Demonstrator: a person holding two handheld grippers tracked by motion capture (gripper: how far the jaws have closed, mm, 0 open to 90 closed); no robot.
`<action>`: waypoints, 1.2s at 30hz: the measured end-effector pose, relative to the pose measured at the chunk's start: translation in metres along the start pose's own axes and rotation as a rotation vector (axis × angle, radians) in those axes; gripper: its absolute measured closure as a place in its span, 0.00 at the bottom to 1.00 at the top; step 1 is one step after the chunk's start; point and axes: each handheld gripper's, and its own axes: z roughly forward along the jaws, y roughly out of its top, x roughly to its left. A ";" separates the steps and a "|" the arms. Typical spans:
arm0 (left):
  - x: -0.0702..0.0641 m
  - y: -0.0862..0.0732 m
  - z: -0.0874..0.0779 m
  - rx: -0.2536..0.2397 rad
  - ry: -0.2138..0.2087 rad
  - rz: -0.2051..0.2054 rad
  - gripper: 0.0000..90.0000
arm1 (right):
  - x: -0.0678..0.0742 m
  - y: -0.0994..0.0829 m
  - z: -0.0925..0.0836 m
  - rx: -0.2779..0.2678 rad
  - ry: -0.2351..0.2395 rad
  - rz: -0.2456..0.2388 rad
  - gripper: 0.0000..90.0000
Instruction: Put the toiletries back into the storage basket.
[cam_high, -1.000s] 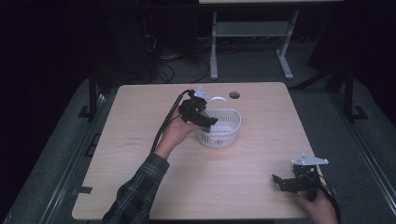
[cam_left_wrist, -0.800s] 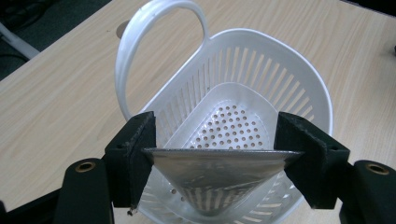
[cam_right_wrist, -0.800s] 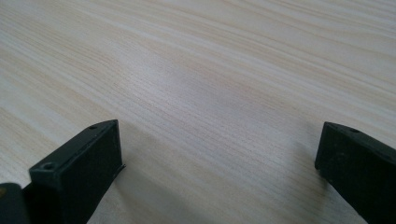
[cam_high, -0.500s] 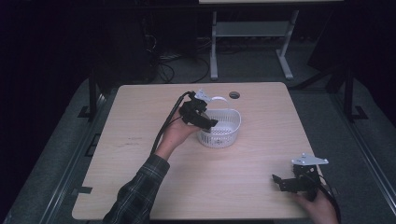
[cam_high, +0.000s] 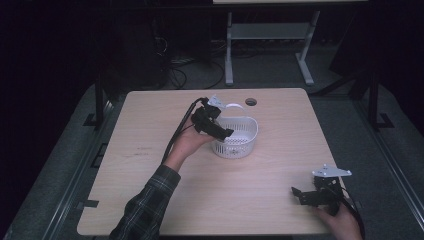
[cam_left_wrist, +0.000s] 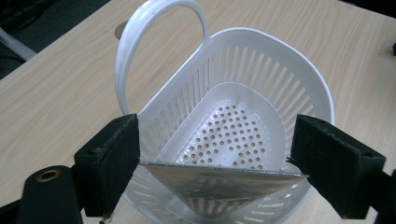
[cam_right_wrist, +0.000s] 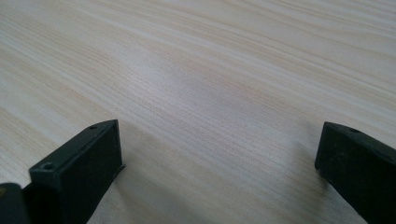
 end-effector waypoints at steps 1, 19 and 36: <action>0.001 0.000 -0.002 -0.005 0.001 -0.001 0.16 | 0.000 0.000 0.000 0.000 0.000 0.000 0.00; 0.003 -0.014 -0.037 -0.037 -0.003 -0.005 0.16 | 0.000 0.000 0.000 0.000 0.000 0.000 0.00; -0.004 -0.051 -0.068 -0.076 0.011 -0.015 0.16 | 0.000 0.000 0.000 0.000 0.000 0.000 0.00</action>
